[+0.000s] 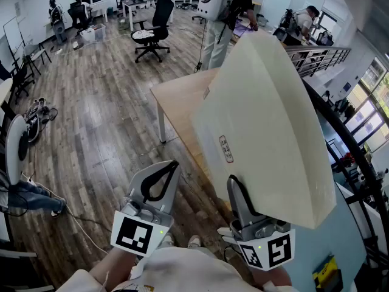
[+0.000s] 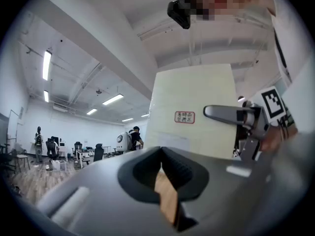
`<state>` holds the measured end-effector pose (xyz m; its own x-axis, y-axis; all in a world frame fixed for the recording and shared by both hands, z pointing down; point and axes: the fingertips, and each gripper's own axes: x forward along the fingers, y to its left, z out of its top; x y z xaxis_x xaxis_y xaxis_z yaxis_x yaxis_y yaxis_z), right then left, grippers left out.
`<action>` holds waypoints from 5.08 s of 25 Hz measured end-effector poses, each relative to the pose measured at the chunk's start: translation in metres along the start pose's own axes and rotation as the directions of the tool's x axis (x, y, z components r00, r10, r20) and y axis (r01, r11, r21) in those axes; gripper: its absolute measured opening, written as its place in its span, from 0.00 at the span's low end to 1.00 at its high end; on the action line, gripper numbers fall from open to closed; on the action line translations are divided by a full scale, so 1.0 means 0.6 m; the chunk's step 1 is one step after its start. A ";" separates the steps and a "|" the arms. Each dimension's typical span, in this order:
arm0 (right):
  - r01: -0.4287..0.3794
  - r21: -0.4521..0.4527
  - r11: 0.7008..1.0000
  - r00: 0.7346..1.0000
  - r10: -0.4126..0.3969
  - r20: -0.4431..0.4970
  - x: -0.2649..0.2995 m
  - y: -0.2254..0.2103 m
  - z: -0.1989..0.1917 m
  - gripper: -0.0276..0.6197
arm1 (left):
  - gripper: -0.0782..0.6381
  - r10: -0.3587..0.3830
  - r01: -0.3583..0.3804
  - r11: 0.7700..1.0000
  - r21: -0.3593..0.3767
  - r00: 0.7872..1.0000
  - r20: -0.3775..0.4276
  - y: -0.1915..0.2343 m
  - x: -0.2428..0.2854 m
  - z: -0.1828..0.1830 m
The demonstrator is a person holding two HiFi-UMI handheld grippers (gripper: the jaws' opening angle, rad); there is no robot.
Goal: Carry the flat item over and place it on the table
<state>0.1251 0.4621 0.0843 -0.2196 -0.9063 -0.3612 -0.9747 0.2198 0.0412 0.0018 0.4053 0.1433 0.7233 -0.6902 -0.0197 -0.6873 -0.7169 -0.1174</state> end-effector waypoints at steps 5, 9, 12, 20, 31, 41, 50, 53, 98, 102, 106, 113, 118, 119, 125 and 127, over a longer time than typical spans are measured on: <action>0.006 0.006 1.000 1.000 -0.006 -0.012 0.000 -0.032 0.003 0.54 | 0.11 -0.006 0.006 1.000 0.003 0.999 0.038 -0.016 0.018 0.019; 0.024 0.023 0.999 1.000 -0.024 -0.018 -0.008 -0.053 -0.007 0.54 | 0.11 -0.004 0.004 1.000 0.006 1.000 0.009 -0.033 0.027 0.005; 0.013 0.045 0.999 1.000 -0.012 -0.025 -0.007 -0.059 -0.006 0.53 | 0.11 0.000 0.000 1.000 -0.002 1.000 0.006 -0.033 0.032 0.007; -0.038 0.049 0.998 0.996 0.042 -0.076 -0.010 -0.063 -0.017 0.53 | 0.11 0.057 -0.057 0.998 -0.011 0.998 -0.003 -0.026 0.039 0.002; -0.073 0.099 0.992 0.992 0.082 -0.091 -0.028 -0.120 -0.042 0.53 | 0.11 0.150 -0.150 0.989 -0.010 0.989 -0.019 -0.054 0.062 -0.007; -0.127 0.138 0.982 0.986 0.140 -0.087 -0.034 -0.144 -0.040 0.53 | 0.11 0.201 -0.200 0.980 0.006 0.979 -0.042 -0.073 0.065 0.000; -0.154 0.157 0.976 0.983 0.168 -0.077 -0.037 -0.157 -0.064 0.53 | 0.11 0.208 -0.206 0.978 0.029 0.977 -0.052 -0.092 0.073 -0.020; -0.158 0.161 0.974 0.983 0.171 -0.073 -0.026 -0.156 -0.072 0.53 | 0.11 0.212 -0.211 0.977 0.029 0.976 -0.052 -0.082 0.078 -0.025; -0.064 0.112 0.992 0.973 0.087 -0.212 0.841 0.011 -0.432 0.53 | 0.11 0.161 -0.171 0.981 -0.096 0.981 -0.106 0.800 0.431 -0.194; -0.059 0.116 0.991 0.970 0.085 -0.229 0.881 0.009 -0.454 0.53 | 0.11 0.173 -0.184 0.978 -0.095 0.979 -0.111 0.837 0.455 -0.195; -0.061 0.115 0.991 0.965 0.088 -0.247 0.908 -0.006 -0.477 0.52 | 0.11 0.183 -0.193 0.976 -0.098 0.978 -0.096 0.856 0.477 -0.204; -0.052 0.167 0.985 0.956 0.097 -0.277 0.933 -0.062 -0.513 0.52 | 0.11 0.186 -0.200 0.971 -0.128 0.976 -0.112 0.851 0.535 -0.226; -0.033 0.231 0.972 0.945 0.105 -0.309 0.949 -0.088 -0.560 0.52 | 0.11 0.206 -0.222 0.966 -0.131 0.971 -0.126 0.858 0.566 -0.250; -0.028 0.249 0.968 0.943 0.108 -0.316 0.953 -0.092 -0.571 0.52 | 0.11 0.208 -0.225 0.966 -0.130 0.969 -0.132 0.860 0.572 -0.256; 0.035 0.383 0.923 0.930 0.110 -0.352 0.994 -0.118 -0.642 0.52 | 0.11 0.208 -0.236 0.961 -0.144 0.960 -0.187 0.881 0.615 -0.286; 0.053 0.434 0.899 0.925 0.119 -0.361 1.008 -0.124 -0.671 0.52 | 0.11 0.200 -0.233 0.960 -0.153 0.959 -0.202 0.888 0.628 -0.301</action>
<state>0.0479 -0.2479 0.2377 -0.3348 -0.9423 0.0071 -0.8701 0.3062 -0.3862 -0.1040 -0.2544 0.2523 0.5422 -0.8252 0.1583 -0.8388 -0.5427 0.0442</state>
